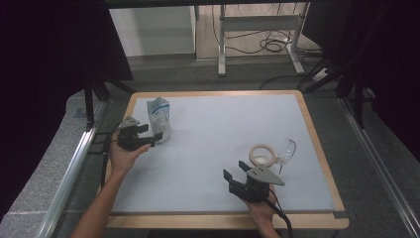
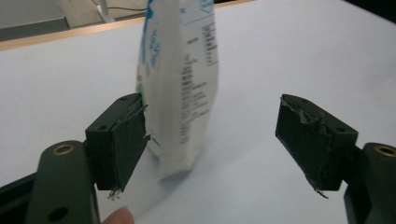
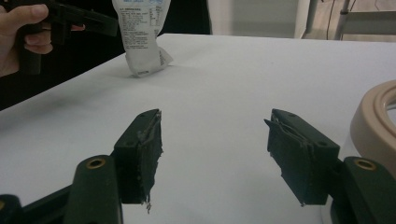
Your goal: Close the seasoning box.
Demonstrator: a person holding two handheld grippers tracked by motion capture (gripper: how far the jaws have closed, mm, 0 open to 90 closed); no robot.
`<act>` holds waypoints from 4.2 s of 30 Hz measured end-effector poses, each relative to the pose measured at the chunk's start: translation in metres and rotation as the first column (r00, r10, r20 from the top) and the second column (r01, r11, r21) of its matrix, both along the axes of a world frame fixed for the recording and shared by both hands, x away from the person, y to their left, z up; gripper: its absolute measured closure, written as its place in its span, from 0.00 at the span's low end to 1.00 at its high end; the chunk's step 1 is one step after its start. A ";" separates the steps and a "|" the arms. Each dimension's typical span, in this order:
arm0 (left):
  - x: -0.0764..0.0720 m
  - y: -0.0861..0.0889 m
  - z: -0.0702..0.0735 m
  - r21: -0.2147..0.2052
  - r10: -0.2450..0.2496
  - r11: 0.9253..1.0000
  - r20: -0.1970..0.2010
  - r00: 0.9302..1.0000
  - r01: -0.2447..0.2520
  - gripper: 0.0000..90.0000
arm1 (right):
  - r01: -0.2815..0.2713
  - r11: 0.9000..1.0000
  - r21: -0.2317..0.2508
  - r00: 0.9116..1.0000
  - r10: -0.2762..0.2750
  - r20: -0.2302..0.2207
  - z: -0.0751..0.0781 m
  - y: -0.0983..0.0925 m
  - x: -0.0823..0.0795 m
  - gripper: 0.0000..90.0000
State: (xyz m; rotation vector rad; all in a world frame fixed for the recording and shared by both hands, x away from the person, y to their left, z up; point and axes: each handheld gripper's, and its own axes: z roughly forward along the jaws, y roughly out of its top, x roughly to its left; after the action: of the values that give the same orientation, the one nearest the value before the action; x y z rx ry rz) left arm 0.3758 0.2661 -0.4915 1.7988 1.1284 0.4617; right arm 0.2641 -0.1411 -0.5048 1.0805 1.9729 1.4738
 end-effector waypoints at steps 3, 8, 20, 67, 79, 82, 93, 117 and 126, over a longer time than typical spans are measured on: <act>-0.006 -0.001 -0.004 -0.009 -0.006 1.000 -0.005 1.000 0.006 0.28 | -0.020 1.000 0.008 1.000 0.020 -0.002 0.002 -0.001 0.002 0.45; -0.018 -0.002 -0.006 -0.006 -0.010 1.000 -0.003 1.000 0.010 0.28 | -0.047 0.999 -0.018 0.999 0.047 0.024 0.006 -0.002 0.003 0.60; -0.051 -0.020 -0.012 0.016 -0.090 0.996 0.020 0.996 0.089 0.30 | -0.067 0.995 -0.071 0.988 0.076 0.136 0.034 -0.039 -0.015 1.00; -0.075 -0.059 -0.048 0.126 -0.198 0.972 -0.020 0.980 0.199 0.31 | 0.141 0.990 0.021 0.978 -0.143 0.152 0.044 -0.145 -0.005 1.00; -0.075 -0.062 -0.052 0.156 -0.198 0.968 -0.026 0.980 0.199 0.31 | 0.125 0.992 0.008 0.981 -0.124 0.150 0.046 -0.132 0.001 1.00; -0.074 -0.063 -0.052 0.150 -0.199 0.968 -0.026 0.980 0.201 0.32 | 0.110 0.994 0.002 0.985 -0.109 0.130 0.046 -0.121 0.009 1.00; -0.075 -0.065 -0.053 0.151 -0.204 0.967 -0.031 0.979 0.206 0.32 | 0.048 0.991 -0.128 0.996 -0.037 0.085 0.044 -0.078 0.029 1.00; -0.075 -0.059 -0.053 0.092 -0.183 0.978 -0.033 0.983 0.185 0.31 | 0.089 0.996 -0.031 0.992 -0.086 0.089 0.049 -0.123 0.030 0.91; -0.074 -0.058 -0.054 0.086 -0.179 0.980 -0.039 0.983 0.182 0.31 | 0.186 0.982 -0.038 0.979 -0.181 0.096 0.037 -0.163 0.036 0.58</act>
State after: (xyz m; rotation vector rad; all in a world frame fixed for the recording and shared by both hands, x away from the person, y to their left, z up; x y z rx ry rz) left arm 0.3013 0.2080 -0.5452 1.9717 0.9674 0.3825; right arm 0.3001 -0.3040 -0.4683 1.1212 1.7846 1.3482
